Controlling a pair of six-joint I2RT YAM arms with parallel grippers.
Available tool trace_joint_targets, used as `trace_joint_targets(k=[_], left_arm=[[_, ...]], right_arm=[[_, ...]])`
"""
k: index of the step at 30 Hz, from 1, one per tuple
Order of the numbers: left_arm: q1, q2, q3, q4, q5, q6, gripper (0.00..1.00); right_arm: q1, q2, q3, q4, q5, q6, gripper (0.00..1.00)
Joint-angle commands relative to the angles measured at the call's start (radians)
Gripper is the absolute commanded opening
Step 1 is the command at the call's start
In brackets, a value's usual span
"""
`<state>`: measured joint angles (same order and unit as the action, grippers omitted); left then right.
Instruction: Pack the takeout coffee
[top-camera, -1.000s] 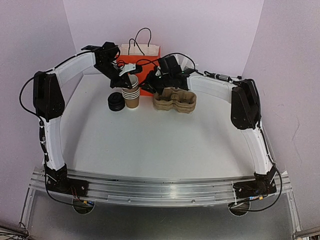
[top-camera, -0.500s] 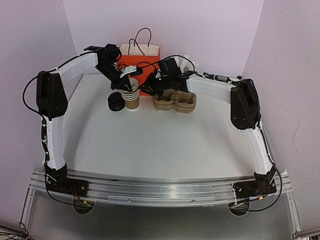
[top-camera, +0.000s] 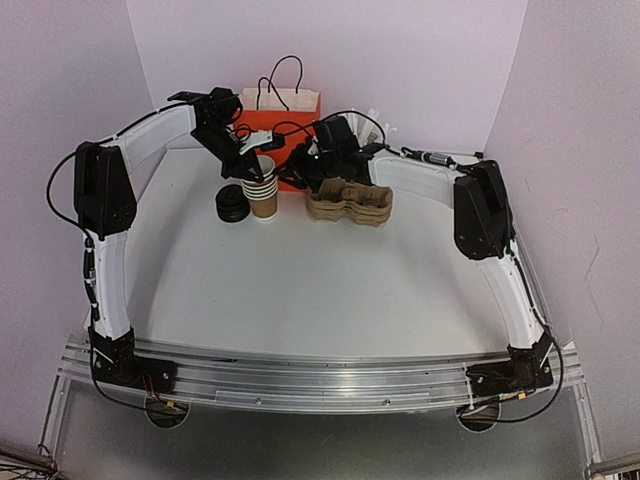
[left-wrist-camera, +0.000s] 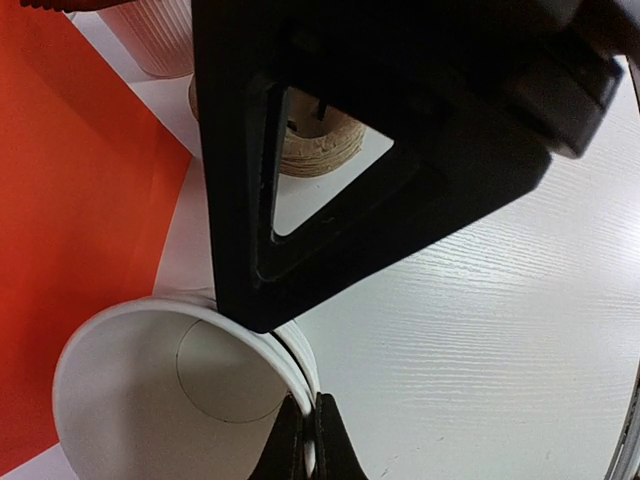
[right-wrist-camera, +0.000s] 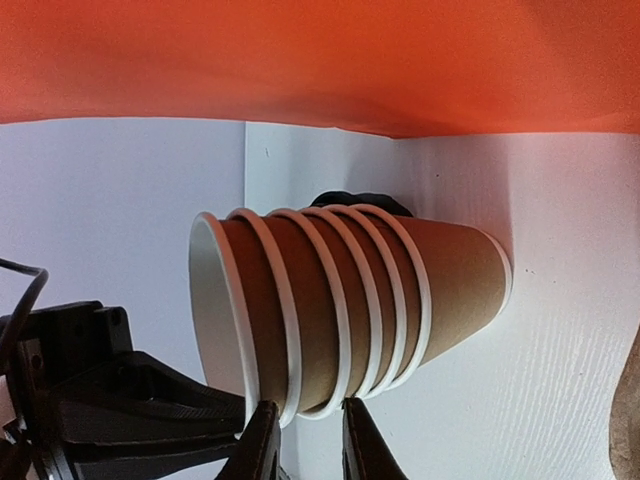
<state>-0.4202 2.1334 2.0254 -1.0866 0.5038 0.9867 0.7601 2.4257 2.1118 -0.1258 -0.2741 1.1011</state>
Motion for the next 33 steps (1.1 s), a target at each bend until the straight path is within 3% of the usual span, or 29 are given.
trace_joint_targets(k=[1, 8, 20, 33], left_arm=[[-0.009, 0.007, 0.056, -0.031, 0.06, 0.029, 0.0], [-0.015, 0.009, 0.069, -0.04, 0.072, 0.048, 0.0], [-0.015, -0.005, 0.12, -0.057, 0.093, 0.038, 0.0], [-0.014, -0.047, 0.167, -0.088, 0.038, 0.071, 0.0]], right_arm=[[0.012, 0.053, 0.041, 0.022, -0.001, 0.013, 0.19], [0.012, 0.079, 0.05, 0.025, -0.006, 0.015, 0.19], [0.012, -0.042, -0.112, 0.023, 0.103, -0.026, 0.19], [0.016, -0.063, -0.131, 0.012, 0.118, -0.054, 0.2]])
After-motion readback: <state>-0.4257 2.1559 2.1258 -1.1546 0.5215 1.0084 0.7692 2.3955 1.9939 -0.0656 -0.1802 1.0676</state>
